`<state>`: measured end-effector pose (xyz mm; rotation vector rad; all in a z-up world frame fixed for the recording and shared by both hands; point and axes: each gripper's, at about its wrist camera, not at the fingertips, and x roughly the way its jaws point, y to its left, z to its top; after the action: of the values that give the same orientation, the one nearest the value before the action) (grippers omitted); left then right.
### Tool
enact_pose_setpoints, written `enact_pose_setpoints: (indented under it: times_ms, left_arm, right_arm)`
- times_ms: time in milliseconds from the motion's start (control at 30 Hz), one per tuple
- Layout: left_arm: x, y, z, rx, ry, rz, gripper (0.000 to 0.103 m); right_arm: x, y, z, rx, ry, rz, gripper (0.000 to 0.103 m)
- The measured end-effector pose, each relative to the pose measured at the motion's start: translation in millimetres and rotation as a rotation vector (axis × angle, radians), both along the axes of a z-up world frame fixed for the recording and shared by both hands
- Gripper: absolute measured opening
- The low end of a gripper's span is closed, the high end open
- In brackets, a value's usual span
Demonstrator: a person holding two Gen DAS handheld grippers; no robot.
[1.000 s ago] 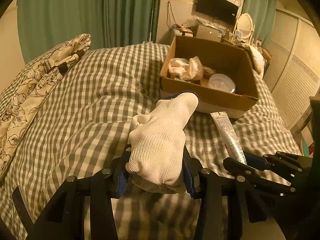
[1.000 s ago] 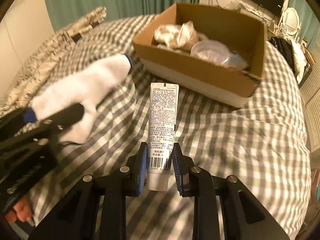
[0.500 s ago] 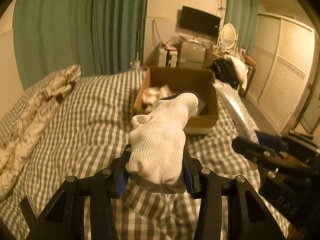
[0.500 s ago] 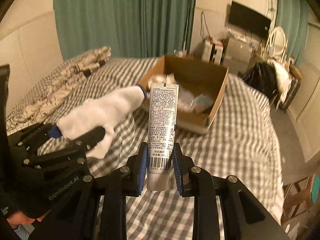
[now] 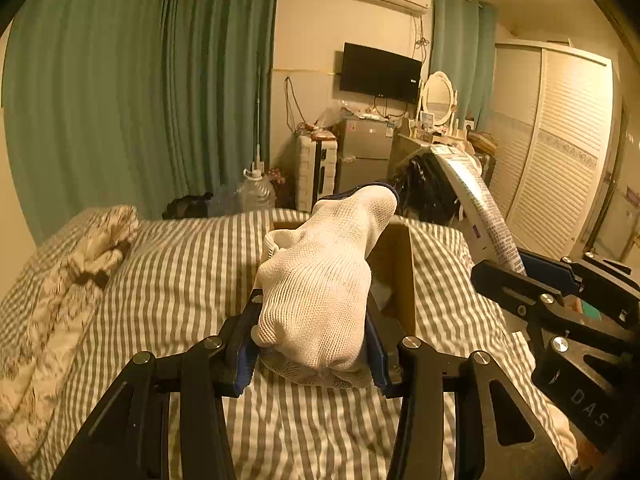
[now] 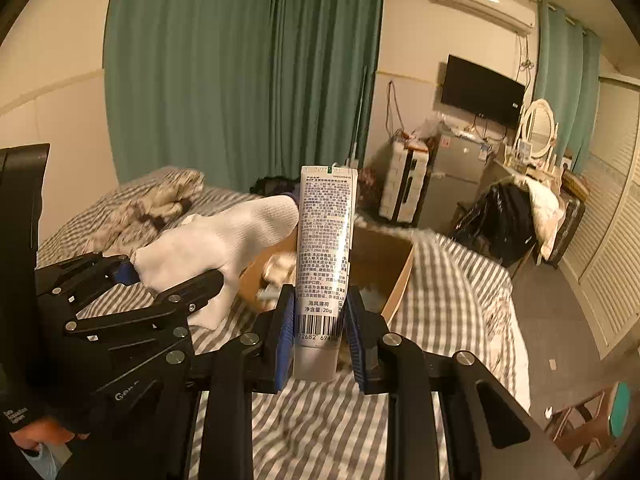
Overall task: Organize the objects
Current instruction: 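Carry the socks and cream tube over the box and release both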
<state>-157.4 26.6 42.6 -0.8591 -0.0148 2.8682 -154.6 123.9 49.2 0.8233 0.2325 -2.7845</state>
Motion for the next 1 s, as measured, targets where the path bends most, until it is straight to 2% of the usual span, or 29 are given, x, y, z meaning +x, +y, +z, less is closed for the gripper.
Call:
enact_pose_setpoints:
  times_ms: [67, 200, 333, 633, 1000]
  left_arm:
    - [-15, 4, 4, -0.022, 0.017, 0.003, 0.046]
    - [-45, 4, 5, 0.010, 0.012, -0.003, 0.046]
    - [-77, 5, -3, 0.001, 0.012, 0.013, 0.046]
    - [-134, 5, -52, 0.001, -0.072, 0.023, 0.046]
    - [-171, 18, -103, -0.036, -0.127, 0.016, 0.046]
  right_arm:
    - [-12, 3, 5, -0.001, 0.010, -0.001, 0.024]
    - [-44, 11, 9, -0.002, 0.013, -0.004, 0.024]
    - [-76, 17, 3, -0.012, -0.006, -0.005, 0.024]
    - [-143, 20, -38, -0.012, -0.045, -0.002, 0.024]
    - [-201, 20, -99, 0.017, -0.130, 0.009, 0.024]
